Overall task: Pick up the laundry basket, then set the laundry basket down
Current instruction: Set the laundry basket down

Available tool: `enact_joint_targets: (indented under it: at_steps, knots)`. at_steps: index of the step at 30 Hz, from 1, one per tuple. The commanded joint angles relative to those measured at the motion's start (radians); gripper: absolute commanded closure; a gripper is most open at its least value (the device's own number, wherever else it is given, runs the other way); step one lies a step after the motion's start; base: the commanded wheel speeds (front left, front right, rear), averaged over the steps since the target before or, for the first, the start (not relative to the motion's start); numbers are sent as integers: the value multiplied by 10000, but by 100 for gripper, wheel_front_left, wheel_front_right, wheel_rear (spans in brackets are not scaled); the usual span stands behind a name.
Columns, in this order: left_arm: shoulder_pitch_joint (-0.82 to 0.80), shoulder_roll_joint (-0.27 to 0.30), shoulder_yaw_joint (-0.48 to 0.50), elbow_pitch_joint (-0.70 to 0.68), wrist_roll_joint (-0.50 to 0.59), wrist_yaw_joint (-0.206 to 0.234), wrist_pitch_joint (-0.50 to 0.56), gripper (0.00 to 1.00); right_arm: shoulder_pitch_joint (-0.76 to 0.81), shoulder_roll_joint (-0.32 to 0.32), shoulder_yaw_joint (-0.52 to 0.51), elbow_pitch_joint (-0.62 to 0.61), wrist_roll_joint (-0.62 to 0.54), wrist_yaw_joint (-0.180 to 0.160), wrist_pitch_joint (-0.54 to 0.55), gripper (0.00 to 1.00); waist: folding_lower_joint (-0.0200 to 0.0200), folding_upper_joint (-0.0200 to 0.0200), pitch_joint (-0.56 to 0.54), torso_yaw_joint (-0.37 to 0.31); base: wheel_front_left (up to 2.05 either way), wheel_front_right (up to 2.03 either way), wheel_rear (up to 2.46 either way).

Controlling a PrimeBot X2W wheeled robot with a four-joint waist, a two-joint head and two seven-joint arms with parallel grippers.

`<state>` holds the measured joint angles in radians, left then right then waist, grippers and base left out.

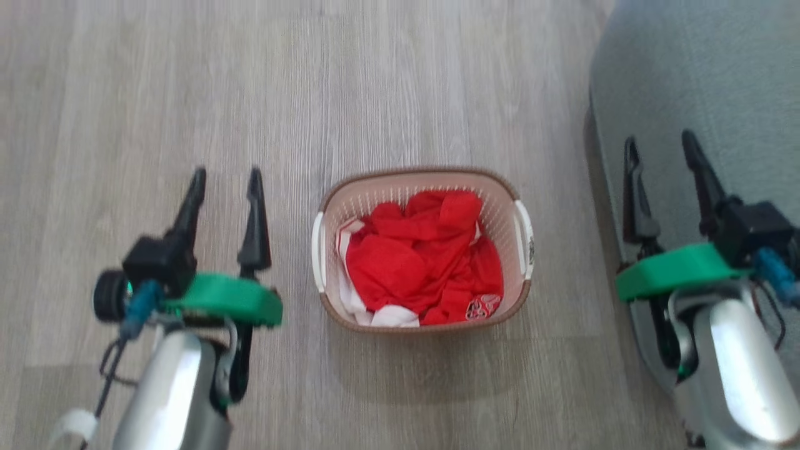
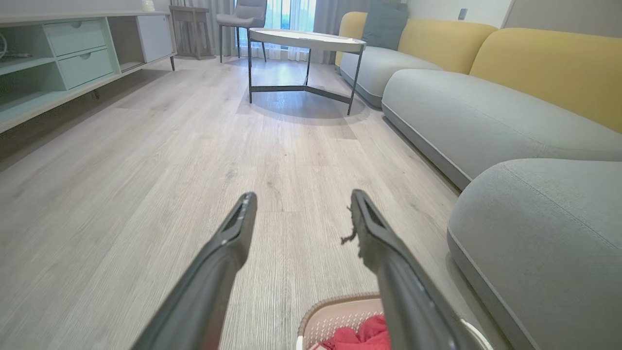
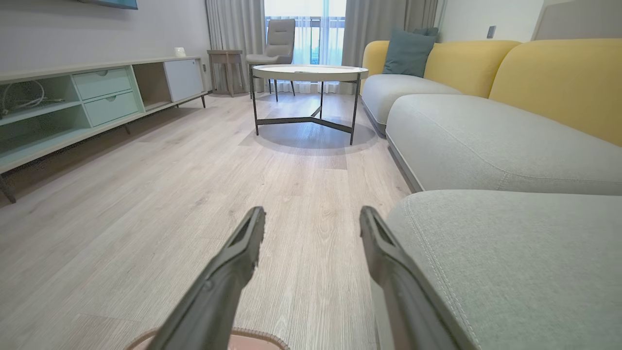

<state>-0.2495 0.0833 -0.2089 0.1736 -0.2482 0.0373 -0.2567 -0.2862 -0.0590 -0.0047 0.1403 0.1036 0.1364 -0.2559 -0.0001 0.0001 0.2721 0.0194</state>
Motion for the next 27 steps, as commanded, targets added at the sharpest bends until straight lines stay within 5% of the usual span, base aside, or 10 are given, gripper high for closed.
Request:
enact_joint_targets:
  at_steps: [1,27]
  knots:
    - [178,167,372,-497,111,133,-33,0,217,86,178,-475,8,-57,-58,0,1,-1,-448,-92,0,0,0]
    - [3466,766,196,-3138,-11,824,1934,0,3084,87,-256,-1687,160,-57,1024,0,1,-1,-2382,81,0,0,0]
